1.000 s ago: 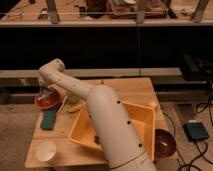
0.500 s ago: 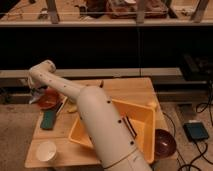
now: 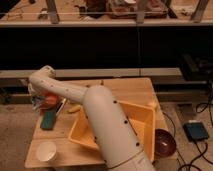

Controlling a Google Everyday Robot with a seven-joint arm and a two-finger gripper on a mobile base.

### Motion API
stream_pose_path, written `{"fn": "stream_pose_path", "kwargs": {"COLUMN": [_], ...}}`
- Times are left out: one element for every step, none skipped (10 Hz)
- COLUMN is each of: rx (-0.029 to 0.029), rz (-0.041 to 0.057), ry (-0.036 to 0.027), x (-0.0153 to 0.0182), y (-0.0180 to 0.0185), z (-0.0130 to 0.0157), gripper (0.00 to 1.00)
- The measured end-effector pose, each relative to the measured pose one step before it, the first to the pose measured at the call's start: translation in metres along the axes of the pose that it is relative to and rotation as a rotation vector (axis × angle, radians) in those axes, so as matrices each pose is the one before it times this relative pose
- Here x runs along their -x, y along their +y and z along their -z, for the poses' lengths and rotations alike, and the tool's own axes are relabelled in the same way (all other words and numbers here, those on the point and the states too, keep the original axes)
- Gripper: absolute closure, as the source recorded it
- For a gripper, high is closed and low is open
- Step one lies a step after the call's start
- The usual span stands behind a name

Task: Wipe red bowl with towel

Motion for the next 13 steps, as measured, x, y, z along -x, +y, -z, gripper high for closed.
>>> {"fn": "stream_pose_path", "kwargs": {"rx": [0.00492, 0.0103, 0.01508, 0.02027, 0.01631, 0.02872, 0.01461, 0.00705, 0.00002, -0.00453, -0.00425, -0.01012, -0.01219], "rz": [-0.019, -0.01798, -0.02478, -0.03724, -0.02404, -0.03092, -0.01008, -0.0107, 0.00583, 0.0222, 0.01804, 0.018, 0.02217], "ry": [-0.00216, -0.00071, 0.00595, 0.00999, 0.01007, 0.02283, 0.0218, 0.01918, 0.01546, 0.0198, 0.01278, 0.00775, 0.004], "x": [0.0075, 0.0064, 0.00396, 0.00405, 0.00009, -0.00511, -0.00924, -0.01153, -0.00968, -0.01271, -0.00959, -0.00865, -0.00654], "y": [0.00919, 0.0109, 0.01359, 0.01784, 0.01245, 0.02041, 0.00943, 0.00508, 0.00012, -0.00767, -0.00907, -0.01377, -0.01607], "z": [0.0052, 0.00433, 0.00635, 0.00747, 0.00517, 0.0062, 0.00155, 0.00026, -0.00011, -0.0013, -0.00337, -0.00569, -0.00662], "gripper": [1.0, 1.0, 1.0, 1.0, 1.0, 1.0, 1.0, 1.0, 1.0, 1.0, 1.0, 1.0, 1.0]}}
